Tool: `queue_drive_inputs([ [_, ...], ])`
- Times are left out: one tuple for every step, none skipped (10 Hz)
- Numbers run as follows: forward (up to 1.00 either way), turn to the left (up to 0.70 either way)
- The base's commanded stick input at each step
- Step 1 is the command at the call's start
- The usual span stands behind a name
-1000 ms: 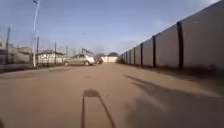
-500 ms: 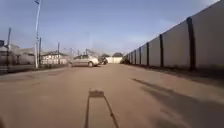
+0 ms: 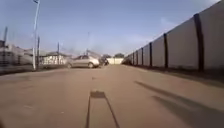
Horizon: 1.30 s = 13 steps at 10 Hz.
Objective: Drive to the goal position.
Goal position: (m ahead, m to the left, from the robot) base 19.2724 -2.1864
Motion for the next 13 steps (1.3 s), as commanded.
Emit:
queue_drive_inputs([
  [1.00, 0.00],
  [1.00, 0.00],
  [1.00, 0.00],
  [1.00, 0.00],
  [1.00, 0.00],
  [1.00, 0.00],
  [1.00, 0.00],
  [1.00, 0.00],
  [1.00, 0.00],
  [1.00, 0.00],
  [1.00, 0.00],
  [1.00, 0.00],
  [1.00, 0.00],
])
